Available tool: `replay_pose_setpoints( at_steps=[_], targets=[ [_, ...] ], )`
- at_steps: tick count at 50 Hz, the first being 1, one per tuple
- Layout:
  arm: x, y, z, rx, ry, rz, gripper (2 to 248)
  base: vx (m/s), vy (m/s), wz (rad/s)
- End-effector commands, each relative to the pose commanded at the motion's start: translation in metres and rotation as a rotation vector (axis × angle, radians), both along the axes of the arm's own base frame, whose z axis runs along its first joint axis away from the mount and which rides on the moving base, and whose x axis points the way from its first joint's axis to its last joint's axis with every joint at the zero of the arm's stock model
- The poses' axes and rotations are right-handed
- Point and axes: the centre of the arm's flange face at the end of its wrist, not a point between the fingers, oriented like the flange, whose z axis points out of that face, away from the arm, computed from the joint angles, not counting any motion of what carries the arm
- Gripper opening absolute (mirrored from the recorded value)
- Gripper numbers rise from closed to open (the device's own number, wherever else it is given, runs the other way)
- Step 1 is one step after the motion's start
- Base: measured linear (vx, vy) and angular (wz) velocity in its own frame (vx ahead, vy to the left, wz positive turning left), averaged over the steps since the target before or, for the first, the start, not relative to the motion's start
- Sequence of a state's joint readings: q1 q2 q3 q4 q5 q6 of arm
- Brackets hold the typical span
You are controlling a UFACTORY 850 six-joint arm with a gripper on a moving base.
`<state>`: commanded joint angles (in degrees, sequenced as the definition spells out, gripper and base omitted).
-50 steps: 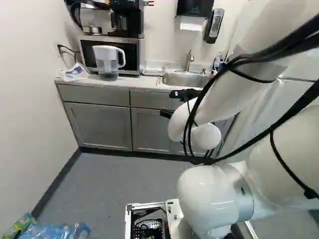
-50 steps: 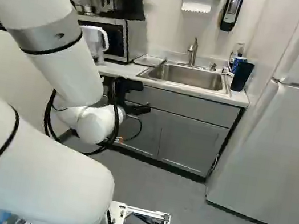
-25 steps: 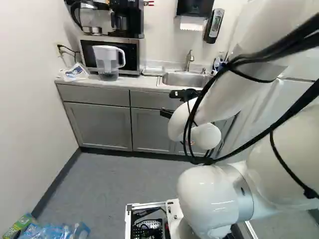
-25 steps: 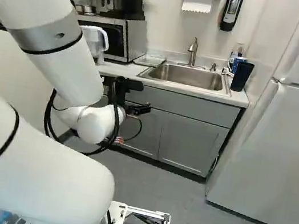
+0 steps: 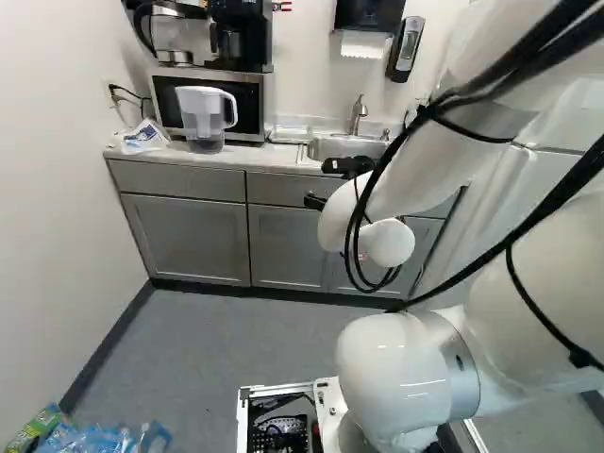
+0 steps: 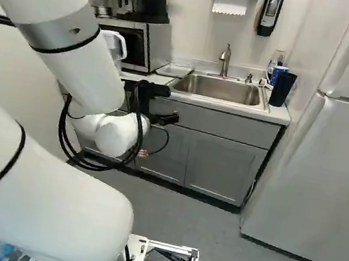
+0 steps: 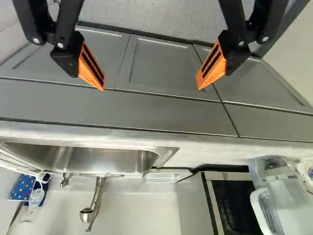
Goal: Rinse the cup and place it in the tray
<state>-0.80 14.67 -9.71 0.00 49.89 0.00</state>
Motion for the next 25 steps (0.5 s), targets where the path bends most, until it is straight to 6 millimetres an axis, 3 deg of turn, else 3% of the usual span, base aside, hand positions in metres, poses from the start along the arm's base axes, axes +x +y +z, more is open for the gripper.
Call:
replay_pose_setpoints(
  at_steps=[25],
  targets=[
    [0.02, -0.004, 0.021, 0.0, -0.01, -0.012, 247, 0.0, 0.0, 0.0]
  ],
)
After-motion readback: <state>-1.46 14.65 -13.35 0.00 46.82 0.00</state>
